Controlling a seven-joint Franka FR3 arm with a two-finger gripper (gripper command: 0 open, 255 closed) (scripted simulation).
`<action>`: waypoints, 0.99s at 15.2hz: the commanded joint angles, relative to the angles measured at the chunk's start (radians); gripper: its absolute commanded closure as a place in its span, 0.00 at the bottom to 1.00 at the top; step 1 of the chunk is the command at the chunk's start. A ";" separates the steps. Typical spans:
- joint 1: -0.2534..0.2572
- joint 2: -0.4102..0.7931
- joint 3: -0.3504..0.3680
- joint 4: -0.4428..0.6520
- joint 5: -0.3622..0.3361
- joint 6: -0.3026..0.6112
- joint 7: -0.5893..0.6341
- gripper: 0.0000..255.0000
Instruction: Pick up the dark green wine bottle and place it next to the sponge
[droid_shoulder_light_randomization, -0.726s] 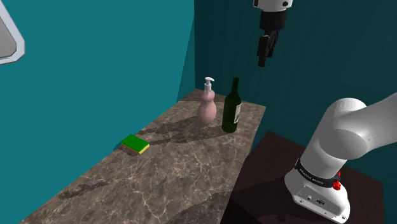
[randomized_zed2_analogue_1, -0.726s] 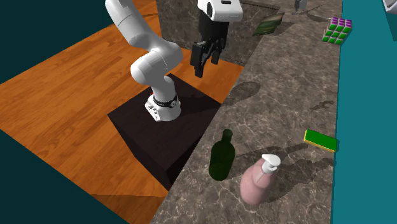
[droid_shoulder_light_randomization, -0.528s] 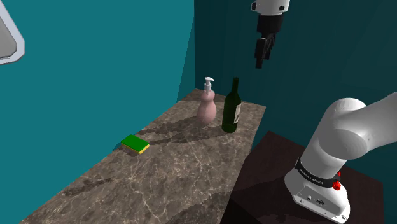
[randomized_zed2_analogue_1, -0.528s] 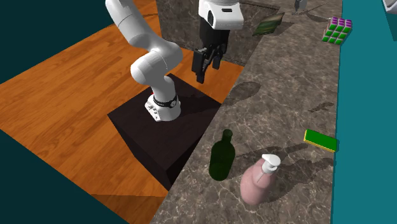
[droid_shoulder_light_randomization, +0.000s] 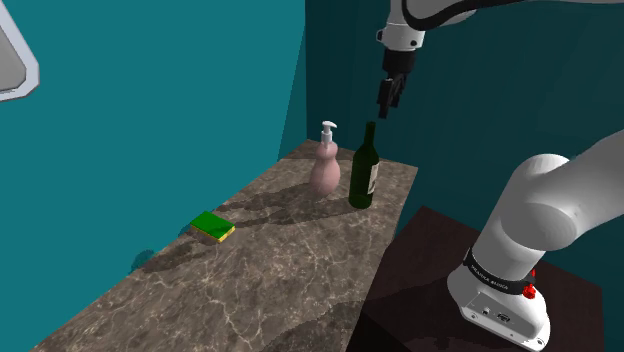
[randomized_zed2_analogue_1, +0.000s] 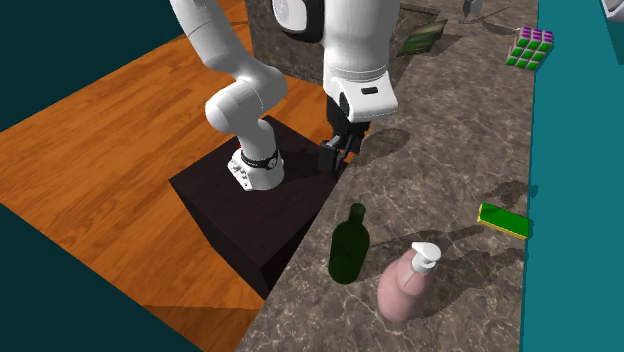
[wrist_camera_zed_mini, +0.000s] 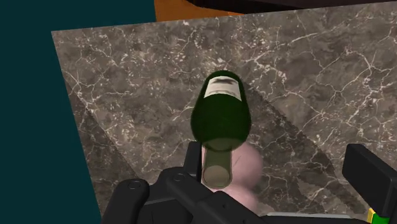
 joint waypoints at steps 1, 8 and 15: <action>0.001 0.058 -0.036 -0.005 0.007 0.079 -0.035 0.00; 0.012 0.190 -0.097 -0.017 0.041 0.244 -0.101 0.00; 0.013 0.213 -0.103 -0.061 0.042 0.310 -0.103 0.00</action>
